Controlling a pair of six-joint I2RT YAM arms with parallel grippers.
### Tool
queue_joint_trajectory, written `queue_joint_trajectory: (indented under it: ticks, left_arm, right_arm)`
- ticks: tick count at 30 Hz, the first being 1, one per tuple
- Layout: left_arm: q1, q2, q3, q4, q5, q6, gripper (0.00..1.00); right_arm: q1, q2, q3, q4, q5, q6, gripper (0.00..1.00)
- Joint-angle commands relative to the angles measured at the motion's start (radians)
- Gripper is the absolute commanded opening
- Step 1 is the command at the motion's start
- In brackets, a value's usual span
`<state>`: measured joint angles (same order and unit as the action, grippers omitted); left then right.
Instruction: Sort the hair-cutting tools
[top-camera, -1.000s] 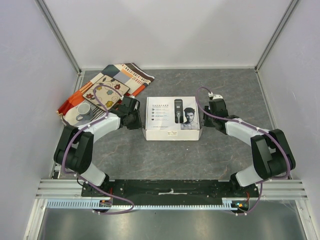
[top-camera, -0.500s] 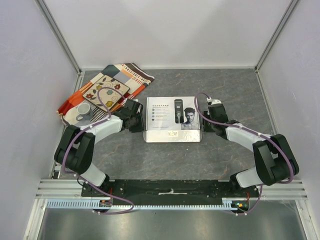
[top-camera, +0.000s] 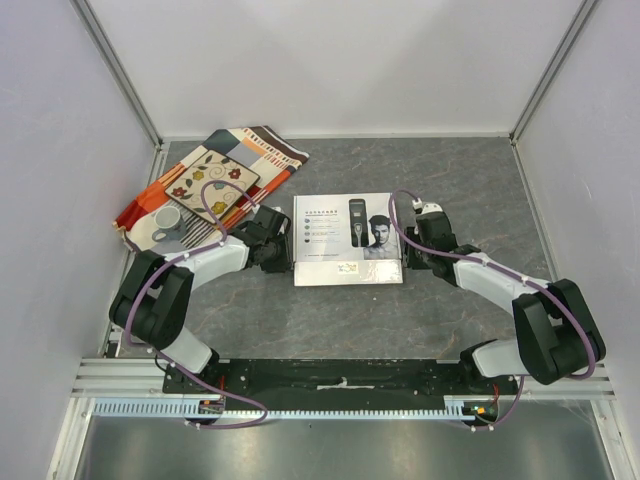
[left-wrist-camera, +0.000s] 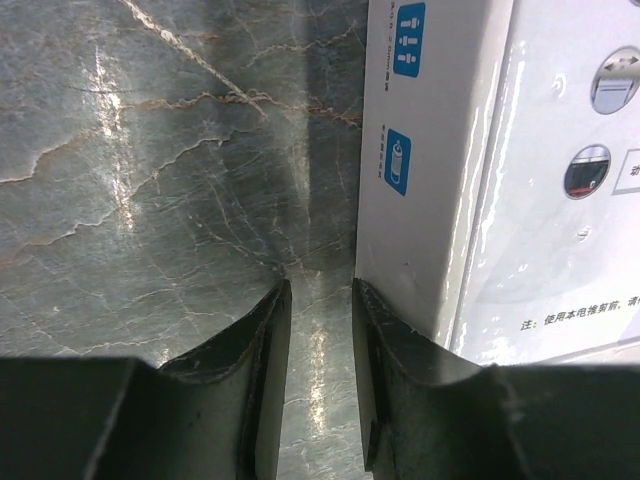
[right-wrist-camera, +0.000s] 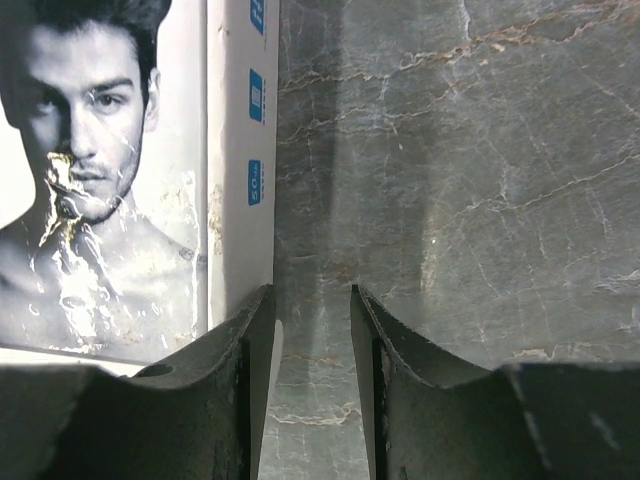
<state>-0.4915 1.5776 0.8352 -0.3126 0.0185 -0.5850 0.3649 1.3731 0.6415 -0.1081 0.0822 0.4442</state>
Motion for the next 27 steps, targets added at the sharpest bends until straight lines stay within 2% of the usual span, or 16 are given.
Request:
queue_joint_trajectory:
  ticks: [1, 27]
  left_arm:
    - [-0.013, -0.037, -0.001, 0.012, 0.000, -0.033, 0.37]
    - [-0.019, -0.111, -0.038, 0.012, 0.024, -0.056, 0.37]
  right_arm:
    - [0.014, -0.020, -0.013, -0.010, -0.021, 0.008, 0.44]
    - [0.037, -0.052, -0.051, -0.036, -0.131, 0.047, 0.44]
